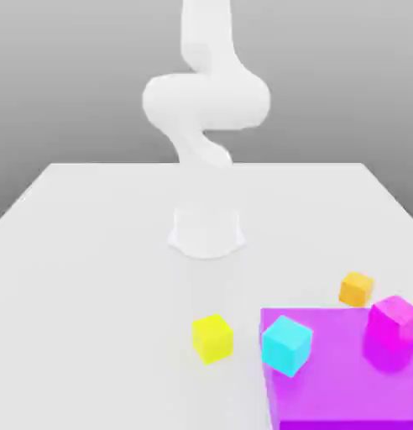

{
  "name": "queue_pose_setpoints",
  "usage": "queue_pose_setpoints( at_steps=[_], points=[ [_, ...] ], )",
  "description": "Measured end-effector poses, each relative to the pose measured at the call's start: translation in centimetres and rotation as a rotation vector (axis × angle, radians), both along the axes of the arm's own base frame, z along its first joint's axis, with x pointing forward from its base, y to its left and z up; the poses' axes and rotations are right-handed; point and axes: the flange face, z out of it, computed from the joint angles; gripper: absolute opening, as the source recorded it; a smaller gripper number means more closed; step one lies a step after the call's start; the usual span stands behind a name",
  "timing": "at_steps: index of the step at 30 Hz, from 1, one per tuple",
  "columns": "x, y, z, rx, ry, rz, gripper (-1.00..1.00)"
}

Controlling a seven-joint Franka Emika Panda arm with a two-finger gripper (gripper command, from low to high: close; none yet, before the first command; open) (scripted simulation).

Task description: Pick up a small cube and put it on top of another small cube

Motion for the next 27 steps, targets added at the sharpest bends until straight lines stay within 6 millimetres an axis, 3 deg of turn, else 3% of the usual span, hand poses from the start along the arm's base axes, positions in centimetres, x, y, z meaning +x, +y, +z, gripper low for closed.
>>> queue_pose_setpoints(
  at_steps=[4, 8, 12, 17, 18, 20, 27],
  points=[
    [2.9, 7.5, -9.9, -0.066, 0.138, 0.138, 0.00],
    [2.4, 14.2, -19.9, -0.130, 0.267, 0.280, 0.00],
    [-1.3, 19.8, -30.0, -0.194, 0.400, 0.436, 0.00],
    [-10.3, 24.4, -41.7, -0.275, 0.575, 0.651, 0.00],
    [-13.0, 25.3, -43.6, -0.296, 0.605, 0.714, 0.00],
    [-16.3, 25.7, -46.4, -0.317, 0.653, 0.779, 0.00],
    [-16.6, 25.7, -50.6, -0.305, 0.670, 0.776, 0.00]
  ],
)
